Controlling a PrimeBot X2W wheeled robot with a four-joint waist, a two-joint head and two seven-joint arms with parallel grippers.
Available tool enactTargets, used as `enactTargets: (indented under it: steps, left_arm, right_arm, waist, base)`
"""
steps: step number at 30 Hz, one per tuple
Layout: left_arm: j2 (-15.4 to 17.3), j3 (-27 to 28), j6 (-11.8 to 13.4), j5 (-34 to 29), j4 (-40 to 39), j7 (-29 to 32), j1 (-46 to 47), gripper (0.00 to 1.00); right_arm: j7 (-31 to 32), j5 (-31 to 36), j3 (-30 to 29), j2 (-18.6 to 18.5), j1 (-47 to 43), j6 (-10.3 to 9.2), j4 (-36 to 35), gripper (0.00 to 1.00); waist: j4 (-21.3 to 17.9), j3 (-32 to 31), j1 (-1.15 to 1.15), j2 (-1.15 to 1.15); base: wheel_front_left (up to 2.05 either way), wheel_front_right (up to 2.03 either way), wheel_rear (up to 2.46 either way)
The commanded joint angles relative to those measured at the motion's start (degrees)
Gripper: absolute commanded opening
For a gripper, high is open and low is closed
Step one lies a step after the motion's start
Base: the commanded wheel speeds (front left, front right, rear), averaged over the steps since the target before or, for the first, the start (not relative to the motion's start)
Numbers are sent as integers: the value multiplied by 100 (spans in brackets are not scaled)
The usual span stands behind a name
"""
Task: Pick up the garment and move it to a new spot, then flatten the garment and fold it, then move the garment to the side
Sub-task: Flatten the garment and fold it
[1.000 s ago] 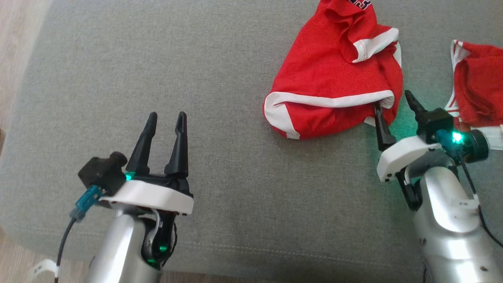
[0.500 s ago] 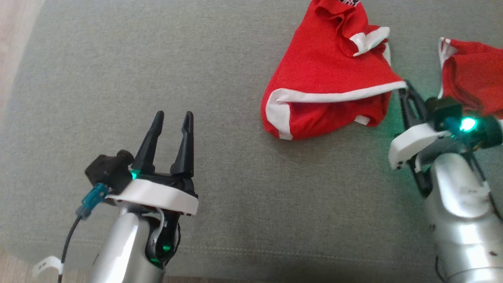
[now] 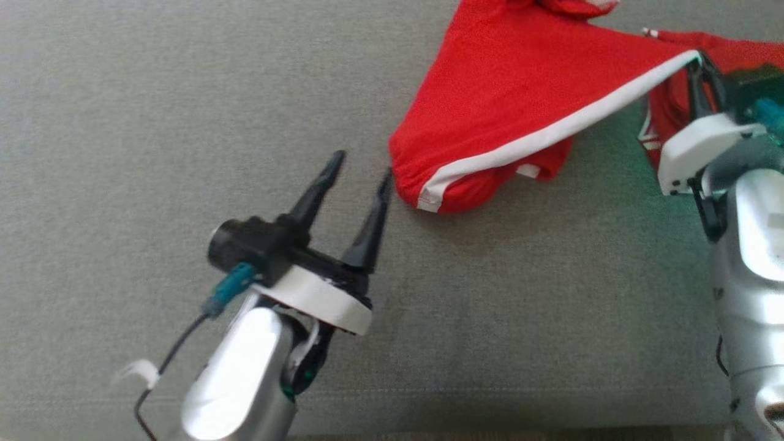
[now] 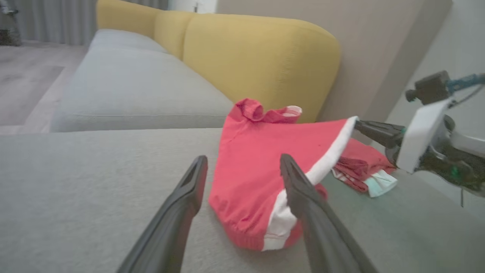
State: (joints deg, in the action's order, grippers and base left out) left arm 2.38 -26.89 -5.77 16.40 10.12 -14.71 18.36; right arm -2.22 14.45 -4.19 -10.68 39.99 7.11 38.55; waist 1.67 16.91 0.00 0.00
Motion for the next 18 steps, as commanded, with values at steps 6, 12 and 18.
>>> enactTargets:
  steps: [6, 12, 18]
  left_arm:
    - [50, -502, -106, -232, 341, -29, 414, 100]
    - [50, -780, -109, -140, 790, -29, 639, 100]
    - [50, -872, 151, -2, 1261, -29, 897, 100]
  right_arm:
    - [89, -152, 354, -16, 402, 37, -11, 0]
    - [55, -211, 488, -2, 554, 37, 128, 0]
    - [-17, -251, 574, 32, 647, 37, 216, 0]
  waist:
    - [-200, 158, 0, 0]
    - [-279, 231, 0, 0]
    - [-349, 284, 0, 0]
  base:
    - [0, 0, 0]
    - [0, 0, 0]
    - [0, 0, 0]
